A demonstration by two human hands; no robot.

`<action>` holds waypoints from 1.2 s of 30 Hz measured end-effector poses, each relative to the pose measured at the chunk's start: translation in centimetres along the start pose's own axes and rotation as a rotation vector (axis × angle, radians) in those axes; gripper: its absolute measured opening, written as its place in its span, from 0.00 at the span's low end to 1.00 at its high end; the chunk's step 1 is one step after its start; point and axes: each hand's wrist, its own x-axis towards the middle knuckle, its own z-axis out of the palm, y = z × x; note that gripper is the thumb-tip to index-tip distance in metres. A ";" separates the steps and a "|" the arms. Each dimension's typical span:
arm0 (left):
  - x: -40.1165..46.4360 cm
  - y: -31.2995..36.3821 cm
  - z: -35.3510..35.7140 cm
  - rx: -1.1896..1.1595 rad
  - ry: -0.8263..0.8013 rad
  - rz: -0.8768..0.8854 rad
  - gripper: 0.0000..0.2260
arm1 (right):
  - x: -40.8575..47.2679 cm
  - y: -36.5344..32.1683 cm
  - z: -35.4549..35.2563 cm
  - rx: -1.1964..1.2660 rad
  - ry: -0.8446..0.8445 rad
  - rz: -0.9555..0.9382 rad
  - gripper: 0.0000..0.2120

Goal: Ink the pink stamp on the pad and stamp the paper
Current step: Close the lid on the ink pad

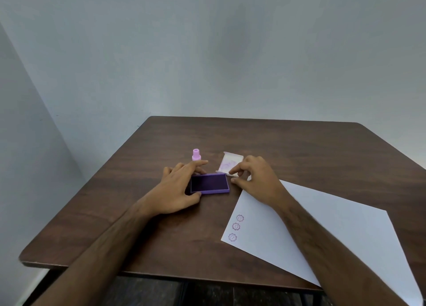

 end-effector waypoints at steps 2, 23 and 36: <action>0.0 0.0 0.4 0.000 0.011 0.015 0.34 | 0.2 -0.2 0.2 -0.061 0.007 0.007 0.12; 1.0 0.4 0.8 -0.152 0.191 0.071 0.28 | 0.3 1.5 -0.7 0.852 0.295 0.309 0.04; 2.1 2.2 0.8 -0.356 0.482 -0.025 0.39 | -0.2 0.7 -0.7 1.596 -0.075 0.434 0.10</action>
